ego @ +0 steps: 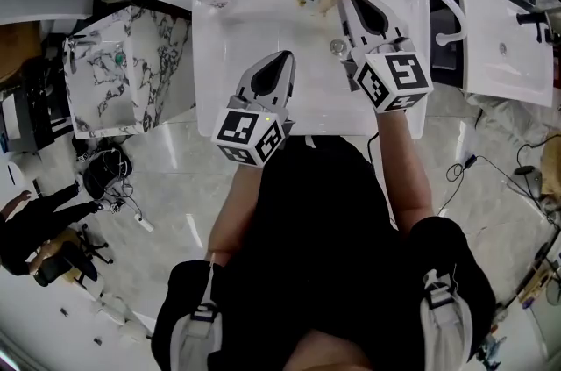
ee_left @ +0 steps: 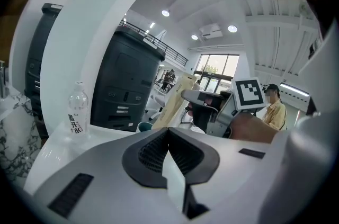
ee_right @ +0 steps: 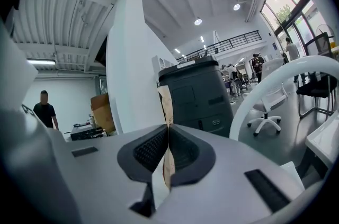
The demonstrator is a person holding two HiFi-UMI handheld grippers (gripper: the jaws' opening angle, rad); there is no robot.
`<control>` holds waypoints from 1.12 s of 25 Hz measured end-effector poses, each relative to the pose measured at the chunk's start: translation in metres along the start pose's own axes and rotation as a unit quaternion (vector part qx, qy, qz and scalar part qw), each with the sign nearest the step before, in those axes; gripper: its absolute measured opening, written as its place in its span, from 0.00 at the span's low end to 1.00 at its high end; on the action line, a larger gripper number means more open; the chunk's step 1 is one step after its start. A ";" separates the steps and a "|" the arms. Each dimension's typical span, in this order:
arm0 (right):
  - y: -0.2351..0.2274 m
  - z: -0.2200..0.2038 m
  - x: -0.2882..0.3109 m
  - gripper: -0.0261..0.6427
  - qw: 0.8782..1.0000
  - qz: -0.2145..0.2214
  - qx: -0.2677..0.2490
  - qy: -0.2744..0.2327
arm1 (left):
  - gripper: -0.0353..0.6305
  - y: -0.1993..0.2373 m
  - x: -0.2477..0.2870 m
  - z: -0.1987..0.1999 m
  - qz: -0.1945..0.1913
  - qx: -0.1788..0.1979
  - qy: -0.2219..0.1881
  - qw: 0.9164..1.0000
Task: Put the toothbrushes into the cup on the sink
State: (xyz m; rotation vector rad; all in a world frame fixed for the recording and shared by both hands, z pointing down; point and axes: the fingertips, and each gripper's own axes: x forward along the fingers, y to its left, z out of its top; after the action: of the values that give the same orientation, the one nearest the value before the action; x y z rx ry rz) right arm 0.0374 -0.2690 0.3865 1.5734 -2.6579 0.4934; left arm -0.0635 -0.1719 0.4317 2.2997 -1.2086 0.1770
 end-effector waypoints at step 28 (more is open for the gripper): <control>-0.031 -0.038 0.069 0.09 0.998 -0.029 -0.011 0.047 | 0.07 0.058 0.025 0.006 0.007 -0.008 0.030 0.999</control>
State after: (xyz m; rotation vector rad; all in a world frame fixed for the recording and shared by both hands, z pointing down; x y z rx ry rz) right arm 0.0243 -0.3315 0.4425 1.5765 -2.5327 0.5204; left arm -0.0958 -0.2199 0.4580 2.2567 -1.1927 0.2401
